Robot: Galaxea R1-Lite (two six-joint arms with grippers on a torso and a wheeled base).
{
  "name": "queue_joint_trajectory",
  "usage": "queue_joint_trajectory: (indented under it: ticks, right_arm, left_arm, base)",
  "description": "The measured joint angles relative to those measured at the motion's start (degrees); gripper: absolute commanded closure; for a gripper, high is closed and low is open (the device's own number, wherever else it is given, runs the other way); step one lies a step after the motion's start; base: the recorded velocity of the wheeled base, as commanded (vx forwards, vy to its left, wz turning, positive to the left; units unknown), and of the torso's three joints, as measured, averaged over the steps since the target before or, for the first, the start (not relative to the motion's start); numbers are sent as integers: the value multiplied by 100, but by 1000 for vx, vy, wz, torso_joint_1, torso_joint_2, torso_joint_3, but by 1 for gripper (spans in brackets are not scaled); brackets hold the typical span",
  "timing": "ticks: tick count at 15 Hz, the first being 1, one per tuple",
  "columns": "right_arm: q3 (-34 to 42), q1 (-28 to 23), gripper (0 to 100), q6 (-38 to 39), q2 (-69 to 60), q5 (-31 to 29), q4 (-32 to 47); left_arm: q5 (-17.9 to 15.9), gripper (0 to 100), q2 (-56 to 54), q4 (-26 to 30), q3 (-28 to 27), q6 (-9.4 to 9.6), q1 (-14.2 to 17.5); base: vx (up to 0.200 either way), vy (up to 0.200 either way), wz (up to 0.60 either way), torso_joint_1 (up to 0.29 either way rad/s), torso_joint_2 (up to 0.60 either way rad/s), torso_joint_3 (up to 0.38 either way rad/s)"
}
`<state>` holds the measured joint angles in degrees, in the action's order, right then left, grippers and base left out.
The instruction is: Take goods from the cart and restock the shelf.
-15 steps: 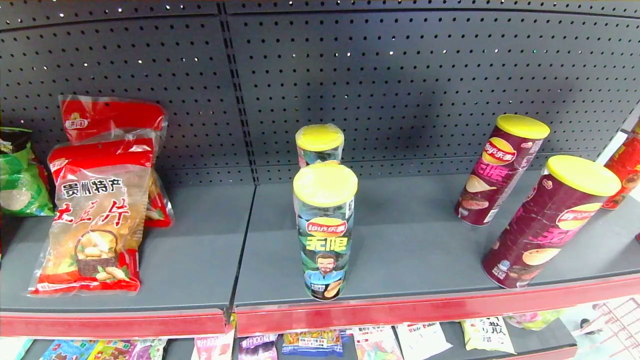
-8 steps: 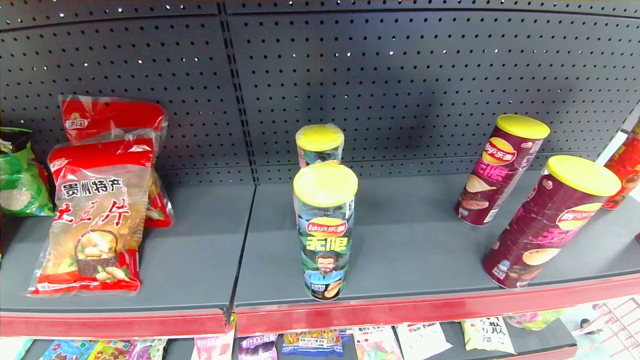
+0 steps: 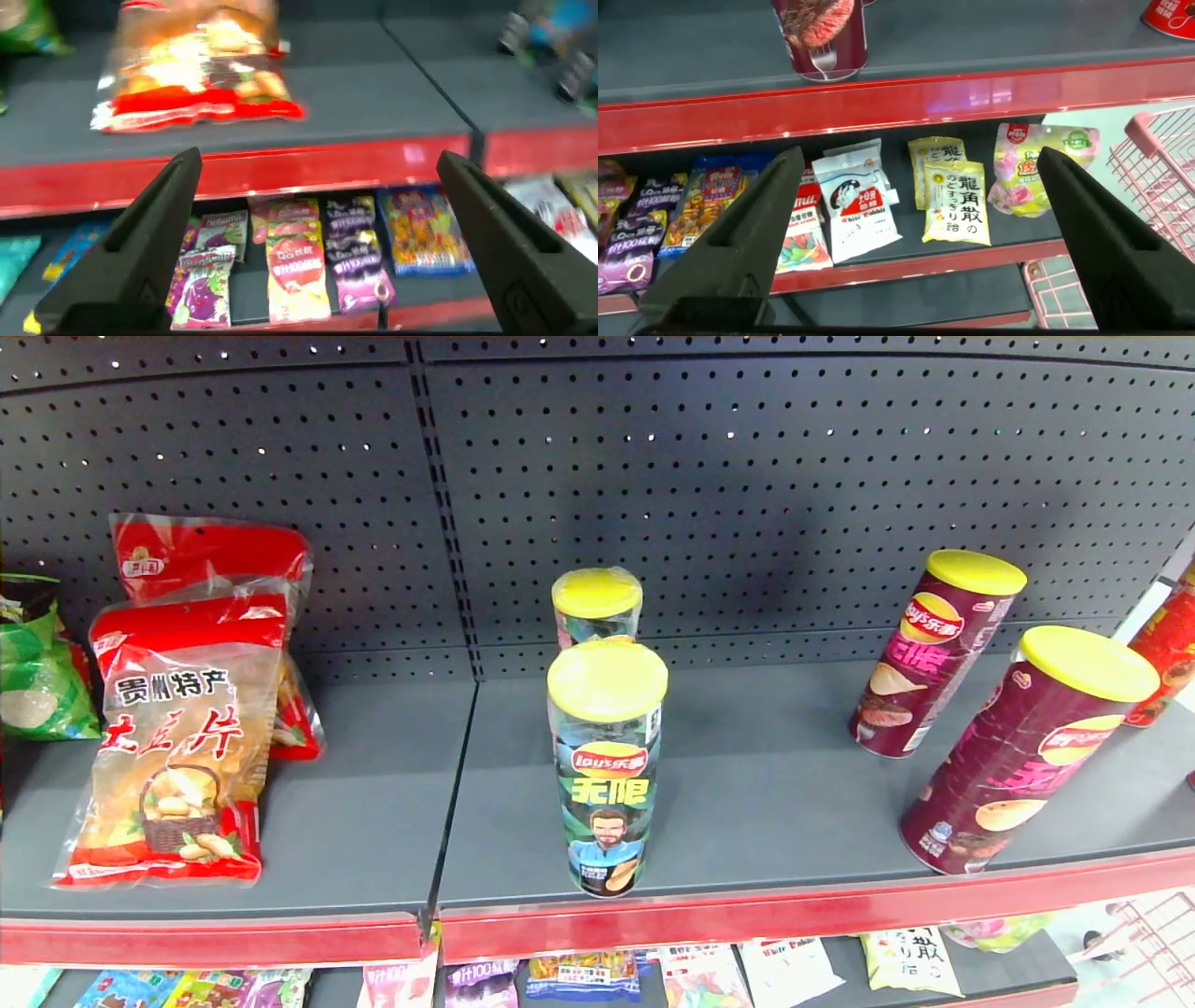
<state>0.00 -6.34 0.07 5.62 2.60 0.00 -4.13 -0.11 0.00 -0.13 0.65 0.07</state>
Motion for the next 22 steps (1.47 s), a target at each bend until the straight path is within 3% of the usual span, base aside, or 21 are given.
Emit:
queue_joint_trajectory:
  ticks: [4, 8, 11, 22]
  right_arm:
    - [0, 0, 0, 11, 0, 0, 0]
    - [0, 0, 0, 9, 0, -2, 0]
    - [0, 0, 0, 6, -2, -2, 0]
    - [0, 4, 0, -7, -2, -4, 0]
  left_arm:
    - [-16, 0, 0, 10, 9, 13, 0]
    - [-16, 0, 1, 11, 9, 13, 0]
    - [-18, 0, 1, 10, 4, 22, 0]
    - [-16, 0, 4, 10, 6, 24, 0]
  base:
    - [0, 0, 0, 0, 0, 0]
    - [-200, 0, 0, 6, 2, 1]
    - [0, 0, 0, 0, 0, 0]
    - [0, -200, 0, 5, 4, 2]
